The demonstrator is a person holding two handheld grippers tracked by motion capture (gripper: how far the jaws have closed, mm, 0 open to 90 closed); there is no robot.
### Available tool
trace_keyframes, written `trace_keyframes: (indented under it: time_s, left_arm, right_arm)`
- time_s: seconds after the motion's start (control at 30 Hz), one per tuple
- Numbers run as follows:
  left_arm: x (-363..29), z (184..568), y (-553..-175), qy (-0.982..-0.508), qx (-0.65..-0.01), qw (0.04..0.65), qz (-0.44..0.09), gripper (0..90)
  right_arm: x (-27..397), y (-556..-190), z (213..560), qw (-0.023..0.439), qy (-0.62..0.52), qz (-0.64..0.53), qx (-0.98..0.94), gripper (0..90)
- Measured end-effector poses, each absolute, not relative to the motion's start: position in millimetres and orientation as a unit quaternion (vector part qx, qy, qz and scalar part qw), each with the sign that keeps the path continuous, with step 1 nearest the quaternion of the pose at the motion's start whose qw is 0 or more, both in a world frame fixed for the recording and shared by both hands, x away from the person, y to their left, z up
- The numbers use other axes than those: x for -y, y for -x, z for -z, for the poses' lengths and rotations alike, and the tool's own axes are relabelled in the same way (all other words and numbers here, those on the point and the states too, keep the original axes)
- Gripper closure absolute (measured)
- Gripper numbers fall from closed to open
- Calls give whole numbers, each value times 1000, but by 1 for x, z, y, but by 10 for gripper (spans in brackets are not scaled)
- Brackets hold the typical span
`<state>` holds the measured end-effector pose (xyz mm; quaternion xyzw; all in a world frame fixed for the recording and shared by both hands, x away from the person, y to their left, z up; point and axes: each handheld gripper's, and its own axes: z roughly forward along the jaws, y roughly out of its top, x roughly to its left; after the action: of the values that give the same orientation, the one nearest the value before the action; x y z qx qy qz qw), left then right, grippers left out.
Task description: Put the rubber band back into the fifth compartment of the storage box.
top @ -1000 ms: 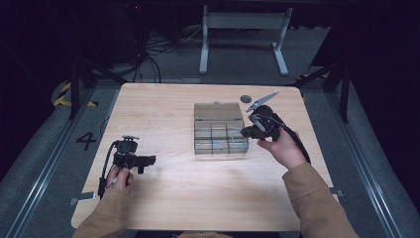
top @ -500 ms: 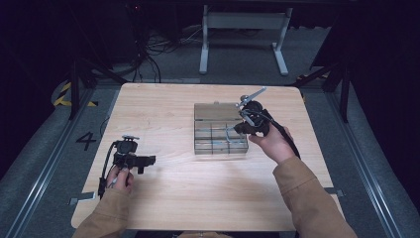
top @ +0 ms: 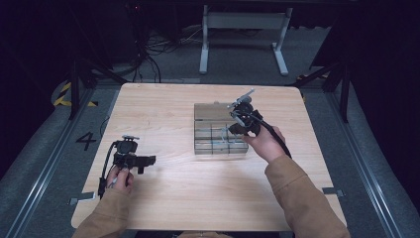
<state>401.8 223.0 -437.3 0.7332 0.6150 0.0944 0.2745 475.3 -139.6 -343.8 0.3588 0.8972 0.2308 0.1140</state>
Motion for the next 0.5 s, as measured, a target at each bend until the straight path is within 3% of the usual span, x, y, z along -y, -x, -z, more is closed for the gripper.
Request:
trace_keyframes:
  time_s: [0.5]
  left_arm:
    - [-223, 437, -402, -732, -616, 276, -93, 160]
  right_arm:
    - [125, -486, 363, 98, -365, -209, -902, 843]
